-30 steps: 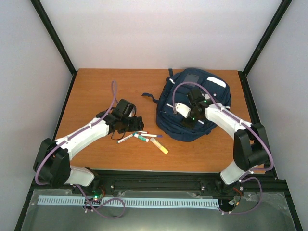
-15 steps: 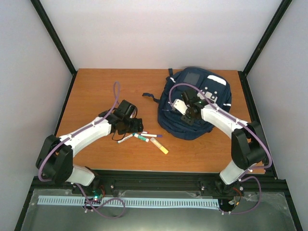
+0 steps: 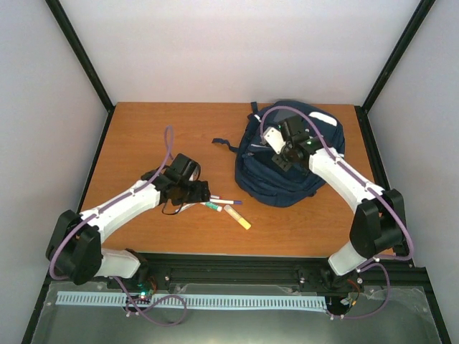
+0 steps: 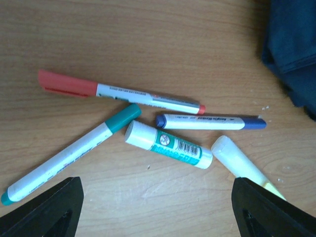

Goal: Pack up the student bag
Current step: Pick up the stationery from the center of the board.

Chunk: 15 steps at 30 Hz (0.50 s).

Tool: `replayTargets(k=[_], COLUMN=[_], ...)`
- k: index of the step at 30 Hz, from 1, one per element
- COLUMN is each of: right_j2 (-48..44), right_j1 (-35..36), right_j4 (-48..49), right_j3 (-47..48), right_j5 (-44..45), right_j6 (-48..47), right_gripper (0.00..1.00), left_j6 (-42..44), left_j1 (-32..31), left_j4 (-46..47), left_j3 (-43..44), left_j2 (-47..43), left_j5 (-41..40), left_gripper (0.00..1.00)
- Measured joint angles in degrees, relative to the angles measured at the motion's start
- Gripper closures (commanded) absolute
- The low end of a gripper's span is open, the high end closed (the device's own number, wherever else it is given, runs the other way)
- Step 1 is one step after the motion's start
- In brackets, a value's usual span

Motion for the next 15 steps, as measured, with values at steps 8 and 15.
replayTargets(k=[8,15], right_j2=[-0.74,-0.87], right_j1=[-3.23,-3.65], right_j4=[1.16,3.96], right_j3=[0.94,-3.08], right_j5=[-6.56,-8.81], right_j6=[3.37,4.52], right_gripper=[0.97,0.97], left_j6=[-0.87,-2.27], left_j1=[0.00,0.00], left_j4=[-0.39,-0.42], left_j3=[-2.40,-4.79], left_j2=[-2.19,-2.89], left_j5=[1.05,1.68], left_gripper=[0.16,0.18])
